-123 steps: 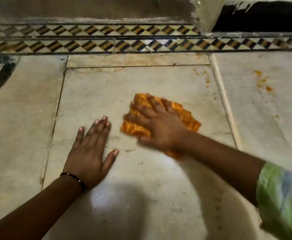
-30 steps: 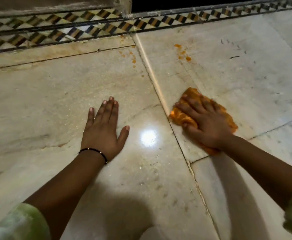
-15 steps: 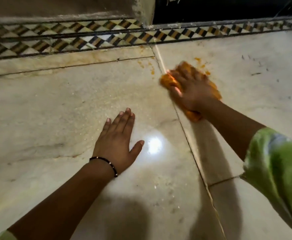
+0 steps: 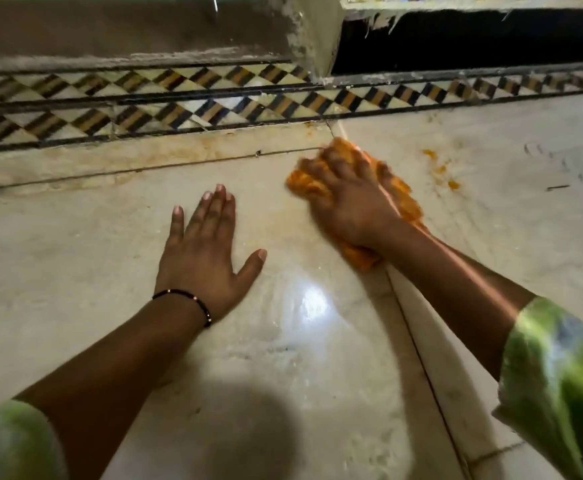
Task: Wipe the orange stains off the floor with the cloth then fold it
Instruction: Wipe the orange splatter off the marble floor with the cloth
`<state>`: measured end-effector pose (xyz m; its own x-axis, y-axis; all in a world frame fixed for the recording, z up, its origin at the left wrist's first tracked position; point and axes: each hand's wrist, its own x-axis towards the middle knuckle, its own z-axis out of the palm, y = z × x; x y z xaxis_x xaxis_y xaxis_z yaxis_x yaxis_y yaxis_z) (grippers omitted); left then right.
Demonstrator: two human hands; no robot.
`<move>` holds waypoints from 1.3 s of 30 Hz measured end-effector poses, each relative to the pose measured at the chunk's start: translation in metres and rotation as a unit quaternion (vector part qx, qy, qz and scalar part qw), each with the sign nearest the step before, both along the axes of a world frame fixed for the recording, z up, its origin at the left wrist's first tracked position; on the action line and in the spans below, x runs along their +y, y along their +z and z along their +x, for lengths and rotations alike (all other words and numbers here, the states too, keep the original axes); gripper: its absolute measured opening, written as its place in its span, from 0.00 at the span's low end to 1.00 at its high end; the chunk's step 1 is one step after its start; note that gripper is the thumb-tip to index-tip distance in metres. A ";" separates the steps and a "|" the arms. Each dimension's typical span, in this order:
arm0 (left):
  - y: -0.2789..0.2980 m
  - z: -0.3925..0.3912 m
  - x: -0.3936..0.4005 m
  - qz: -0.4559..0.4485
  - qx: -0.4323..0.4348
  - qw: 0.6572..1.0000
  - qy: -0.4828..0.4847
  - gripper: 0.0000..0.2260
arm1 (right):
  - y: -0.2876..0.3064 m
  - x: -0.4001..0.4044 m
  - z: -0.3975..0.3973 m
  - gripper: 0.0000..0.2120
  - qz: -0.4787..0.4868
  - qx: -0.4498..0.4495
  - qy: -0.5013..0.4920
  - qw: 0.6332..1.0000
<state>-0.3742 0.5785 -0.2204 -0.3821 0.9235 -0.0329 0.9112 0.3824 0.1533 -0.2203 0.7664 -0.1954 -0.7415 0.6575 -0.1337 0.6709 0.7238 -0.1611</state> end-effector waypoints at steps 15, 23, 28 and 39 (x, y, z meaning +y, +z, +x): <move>0.006 -0.005 0.007 -0.022 -0.021 0.999 0.016 0.40 | 0.000 -0.003 -0.089 0.28 -0.003 -0.012 -0.025 1.000; 0.005 -0.003 0.004 -0.014 -0.045 0.999 0.009 0.40 | 0.006 -0.029 -0.021 0.30 -0.020 -0.003 -0.154 0.988; 0.004 -0.005 0.006 -0.015 -0.038 0.999 0.014 0.40 | 0.003 -0.030 -0.094 0.28 -0.005 -0.010 0.017 1.000; 0.006 -0.004 0.005 -0.009 -0.057 0.998 0.012 0.40 | 0.002 -0.011 -0.019 0.30 -0.005 0.011 -0.120 0.993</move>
<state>-0.3781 0.5834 -0.2147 -0.3967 0.9132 -0.0933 0.8790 0.4072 0.2482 -0.2395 0.7551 -0.1932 -0.5659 0.8146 -0.1275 0.8205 0.5412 -0.1843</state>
